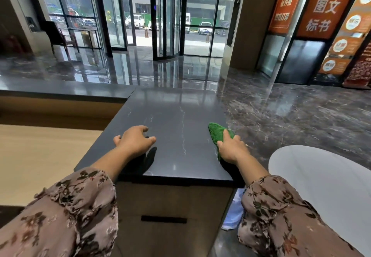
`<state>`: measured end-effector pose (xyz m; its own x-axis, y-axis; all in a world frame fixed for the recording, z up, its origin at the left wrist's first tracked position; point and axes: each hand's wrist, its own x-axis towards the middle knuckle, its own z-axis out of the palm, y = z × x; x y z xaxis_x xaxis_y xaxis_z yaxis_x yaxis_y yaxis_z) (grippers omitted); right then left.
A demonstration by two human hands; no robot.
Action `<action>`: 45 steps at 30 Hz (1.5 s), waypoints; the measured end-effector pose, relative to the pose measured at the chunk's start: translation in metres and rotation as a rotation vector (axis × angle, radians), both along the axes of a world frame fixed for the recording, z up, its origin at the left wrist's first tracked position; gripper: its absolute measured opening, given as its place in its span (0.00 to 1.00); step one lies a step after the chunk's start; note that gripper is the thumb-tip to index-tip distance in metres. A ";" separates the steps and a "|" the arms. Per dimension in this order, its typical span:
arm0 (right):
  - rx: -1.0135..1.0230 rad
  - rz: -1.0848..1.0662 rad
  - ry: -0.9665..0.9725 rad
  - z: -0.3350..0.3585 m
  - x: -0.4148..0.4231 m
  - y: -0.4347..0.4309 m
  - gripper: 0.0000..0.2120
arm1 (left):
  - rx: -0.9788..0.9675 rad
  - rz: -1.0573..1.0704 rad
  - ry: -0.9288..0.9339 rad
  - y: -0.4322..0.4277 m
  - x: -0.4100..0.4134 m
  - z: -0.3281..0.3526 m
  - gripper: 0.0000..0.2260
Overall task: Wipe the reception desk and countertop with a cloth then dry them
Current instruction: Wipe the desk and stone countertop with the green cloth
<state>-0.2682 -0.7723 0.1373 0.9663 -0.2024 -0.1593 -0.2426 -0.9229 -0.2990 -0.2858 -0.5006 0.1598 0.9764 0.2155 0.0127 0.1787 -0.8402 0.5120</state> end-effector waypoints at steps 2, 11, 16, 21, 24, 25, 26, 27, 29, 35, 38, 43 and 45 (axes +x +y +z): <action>-0.024 -0.009 -0.029 -0.002 -0.016 0.004 0.27 | -0.003 0.020 -0.017 0.005 -0.013 -0.002 0.23; -0.140 0.002 -0.092 -0.003 -0.054 0.035 0.29 | -0.032 0.023 -0.055 0.022 -0.037 -0.005 0.22; -0.124 -0.001 -0.092 -0.002 -0.063 0.072 0.29 | -0.069 -0.020 -0.072 0.040 -0.043 0.004 0.22; -0.109 0.035 -0.091 -0.002 -0.074 0.139 0.29 | -0.125 -0.009 -0.067 0.079 -0.046 0.010 0.20; -0.092 0.079 -0.084 0.000 -0.079 0.185 0.30 | -0.233 -0.017 -0.050 0.111 -0.047 0.014 0.21; -0.082 0.094 -0.084 0.001 -0.081 0.201 0.30 | -0.280 -0.022 -0.047 0.123 -0.046 0.015 0.22; -0.071 0.107 -0.085 0.002 -0.083 0.218 0.30 | -0.313 -0.022 -0.046 0.134 -0.047 0.017 0.22; -0.063 0.119 -0.088 0.003 -0.085 0.233 0.30 | -0.339 -0.017 -0.050 0.146 -0.047 0.018 0.21; -0.047 0.147 -0.096 0.004 -0.089 0.263 0.31 | -0.383 0.002 -0.060 0.168 -0.048 0.019 0.21; -0.090 0.224 -0.103 0.011 -0.098 0.338 0.32 | -0.522 0.041 -0.047 0.229 -0.054 0.019 0.19; -0.150 0.299 -0.162 0.017 -0.102 0.364 0.25 | -0.569 0.072 -0.037 0.263 -0.061 0.018 0.18; -0.072 0.435 -0.250 0.022 -0.105 0.404 0.23 | -0.709 0.173 -0.015 0.324 -0.075 0.010 0.16; -0.031 0.464 -0.281 0.021 -0.105 0.418 0.25 | -0.746 0.211 -0.001 0.344 -0.082 0.003 0.17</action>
<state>-0.3728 -0.3542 0.1584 0.9598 0.2552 0.1173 0.2779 -0.9234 -0.2649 -0.3681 -0.1564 0.1625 0.9137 0.3493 -0.2079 0.2959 -0.2208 0.9294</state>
